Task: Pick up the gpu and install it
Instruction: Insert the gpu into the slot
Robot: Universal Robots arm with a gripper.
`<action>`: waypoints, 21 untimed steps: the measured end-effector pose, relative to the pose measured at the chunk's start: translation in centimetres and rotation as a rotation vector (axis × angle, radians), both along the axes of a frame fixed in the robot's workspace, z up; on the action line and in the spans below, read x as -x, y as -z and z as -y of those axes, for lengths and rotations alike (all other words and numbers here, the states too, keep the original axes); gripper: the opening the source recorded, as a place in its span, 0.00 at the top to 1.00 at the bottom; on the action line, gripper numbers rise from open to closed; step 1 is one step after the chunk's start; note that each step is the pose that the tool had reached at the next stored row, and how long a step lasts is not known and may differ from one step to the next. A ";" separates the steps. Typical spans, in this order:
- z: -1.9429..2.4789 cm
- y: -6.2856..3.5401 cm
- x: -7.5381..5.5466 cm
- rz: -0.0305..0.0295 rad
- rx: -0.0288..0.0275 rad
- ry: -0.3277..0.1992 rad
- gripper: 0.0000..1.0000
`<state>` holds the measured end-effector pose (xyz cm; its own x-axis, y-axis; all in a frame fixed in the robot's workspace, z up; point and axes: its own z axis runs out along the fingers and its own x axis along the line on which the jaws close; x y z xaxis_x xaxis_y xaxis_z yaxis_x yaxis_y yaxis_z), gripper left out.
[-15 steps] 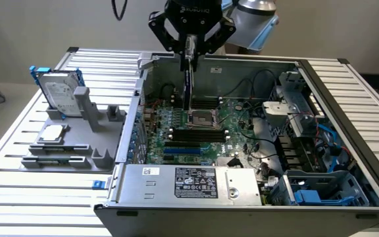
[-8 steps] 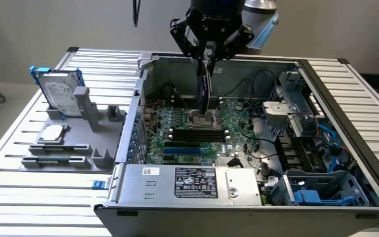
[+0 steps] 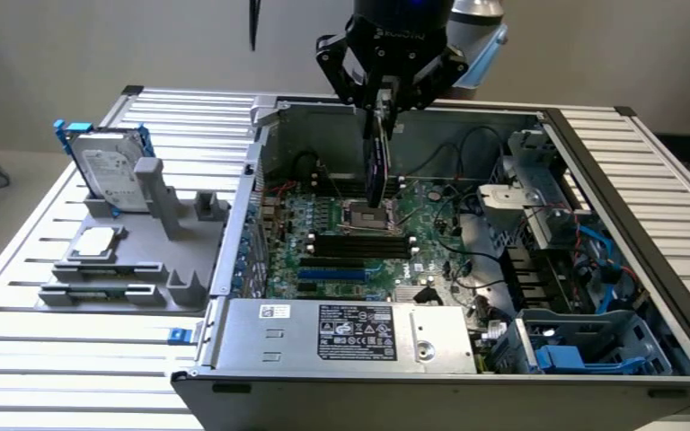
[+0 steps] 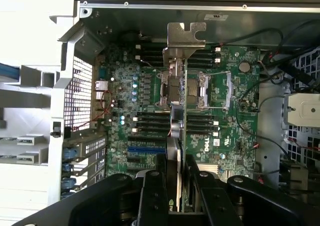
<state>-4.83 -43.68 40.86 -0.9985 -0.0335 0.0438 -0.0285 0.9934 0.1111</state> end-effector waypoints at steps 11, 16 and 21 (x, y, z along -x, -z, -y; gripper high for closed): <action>0.00 0.01 0.0 0.0000 -0.0001 -0.018 0.74; 0.00 0.04 0.0 0.0008 -0.0001 -0.106 0.74; 0.00 0.15 0.0 0.0074 0.0003 -0.197 0.74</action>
